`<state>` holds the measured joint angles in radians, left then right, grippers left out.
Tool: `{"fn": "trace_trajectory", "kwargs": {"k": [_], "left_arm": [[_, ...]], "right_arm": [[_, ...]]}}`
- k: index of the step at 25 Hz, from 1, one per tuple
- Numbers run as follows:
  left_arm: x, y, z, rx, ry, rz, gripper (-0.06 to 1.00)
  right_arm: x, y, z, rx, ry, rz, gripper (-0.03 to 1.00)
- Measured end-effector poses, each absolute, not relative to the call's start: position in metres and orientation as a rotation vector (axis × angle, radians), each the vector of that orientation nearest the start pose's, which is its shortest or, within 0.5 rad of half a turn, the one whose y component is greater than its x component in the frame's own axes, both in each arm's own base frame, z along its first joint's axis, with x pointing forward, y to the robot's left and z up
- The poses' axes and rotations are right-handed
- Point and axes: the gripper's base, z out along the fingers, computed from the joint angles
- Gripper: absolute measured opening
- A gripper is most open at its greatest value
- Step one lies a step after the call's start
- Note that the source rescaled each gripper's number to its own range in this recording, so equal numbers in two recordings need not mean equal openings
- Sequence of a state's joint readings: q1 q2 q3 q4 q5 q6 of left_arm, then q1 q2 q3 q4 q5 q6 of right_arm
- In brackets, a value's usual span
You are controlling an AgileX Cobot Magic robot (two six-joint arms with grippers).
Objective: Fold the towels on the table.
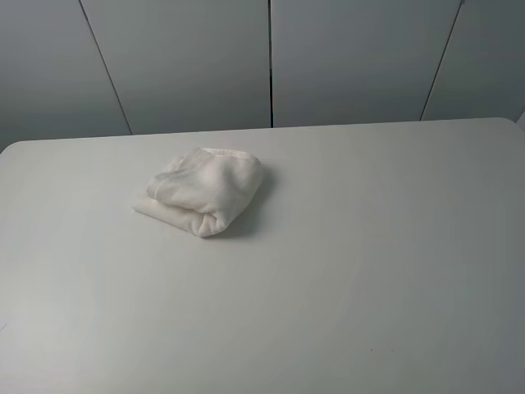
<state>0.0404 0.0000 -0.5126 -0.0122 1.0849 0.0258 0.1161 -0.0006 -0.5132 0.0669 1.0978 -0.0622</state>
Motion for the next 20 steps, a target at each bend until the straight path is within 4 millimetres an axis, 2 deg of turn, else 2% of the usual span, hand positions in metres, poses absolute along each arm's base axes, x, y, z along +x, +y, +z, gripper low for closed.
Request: {"fn": "trace_trajectory", "kwargs": {"k": [8,20], "left_arm": [[-0.0074,-0.0003,0.2788,-0.023,2.056,0.036,1.00],[-0.0074,0.0001,0.2788,0.022,2.056,0.005,1.00]], "right_arm": [[-0.0085,0.0047,0.2781,-0.122,2.063,0.095,1.00],[-0.0085,0.0047,0.2781,-0.115,2.063,0.096,1.00]]}}
